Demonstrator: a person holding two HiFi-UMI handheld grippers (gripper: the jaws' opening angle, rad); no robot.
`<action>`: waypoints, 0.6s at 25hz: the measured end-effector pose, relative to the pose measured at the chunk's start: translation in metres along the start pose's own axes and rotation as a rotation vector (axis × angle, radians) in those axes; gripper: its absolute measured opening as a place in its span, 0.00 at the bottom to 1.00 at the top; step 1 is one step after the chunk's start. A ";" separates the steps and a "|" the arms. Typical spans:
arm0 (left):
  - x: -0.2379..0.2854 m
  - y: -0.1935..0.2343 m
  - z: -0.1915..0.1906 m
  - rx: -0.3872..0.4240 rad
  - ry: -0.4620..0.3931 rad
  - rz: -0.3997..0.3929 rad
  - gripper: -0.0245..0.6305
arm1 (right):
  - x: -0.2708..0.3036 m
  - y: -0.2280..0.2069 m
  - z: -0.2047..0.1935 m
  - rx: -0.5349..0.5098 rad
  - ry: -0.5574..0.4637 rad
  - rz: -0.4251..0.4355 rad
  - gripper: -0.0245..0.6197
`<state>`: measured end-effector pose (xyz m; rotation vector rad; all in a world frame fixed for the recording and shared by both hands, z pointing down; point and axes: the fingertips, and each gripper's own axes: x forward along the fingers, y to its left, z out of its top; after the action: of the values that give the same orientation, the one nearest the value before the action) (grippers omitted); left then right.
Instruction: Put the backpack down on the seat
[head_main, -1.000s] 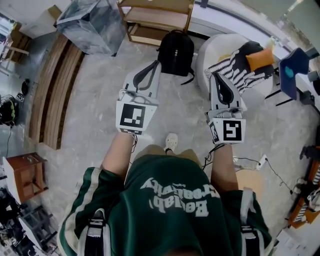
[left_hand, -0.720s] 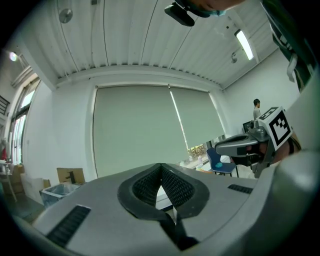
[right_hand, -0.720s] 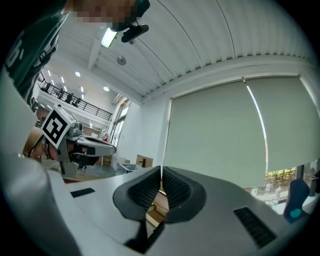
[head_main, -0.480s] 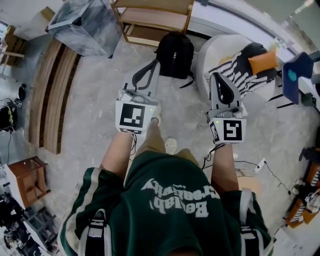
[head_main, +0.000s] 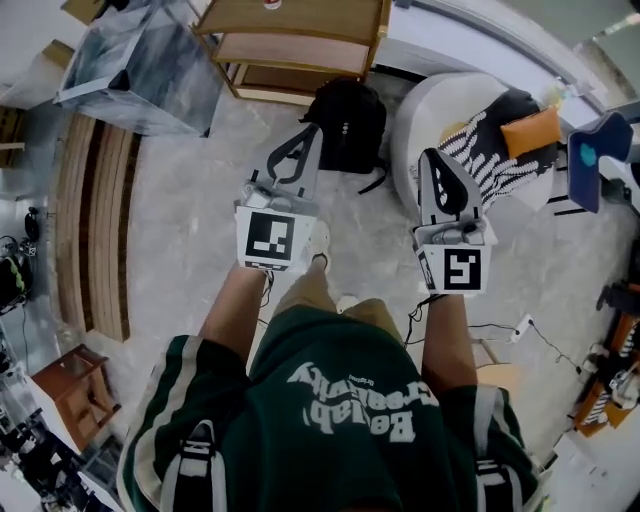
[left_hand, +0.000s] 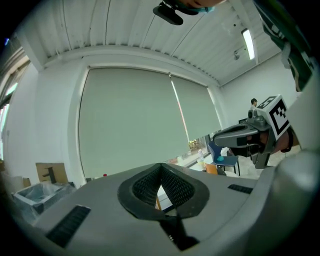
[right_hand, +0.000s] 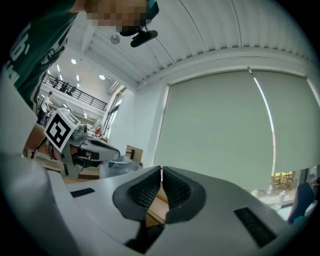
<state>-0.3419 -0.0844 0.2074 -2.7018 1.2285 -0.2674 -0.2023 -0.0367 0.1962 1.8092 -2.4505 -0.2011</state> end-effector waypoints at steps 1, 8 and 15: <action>0.011 0.008 -0.007 -0.006 0.003 -0.013 0.06 | 0.012 -0.002 -0.006 -0.003 0.014 -0.003 0.10; 0.076 0.038 -0.049 -0.008 0.008 -0.088 0.06 | 0.072 -0.020 -0.056 0.015 0.109 -0.027 0.10; 0.114 0.040 -0.095 -0.137 0.009 -0.114 0.06 | 0.105 -0.029 -0.118 0.074 0.176 -0.009 0.10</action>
<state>-0.3185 -0.2034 0.3015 -2.8962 1.1368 -0.2175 -0.1878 -0.1519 0.3077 1.7823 -2.3581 0.0469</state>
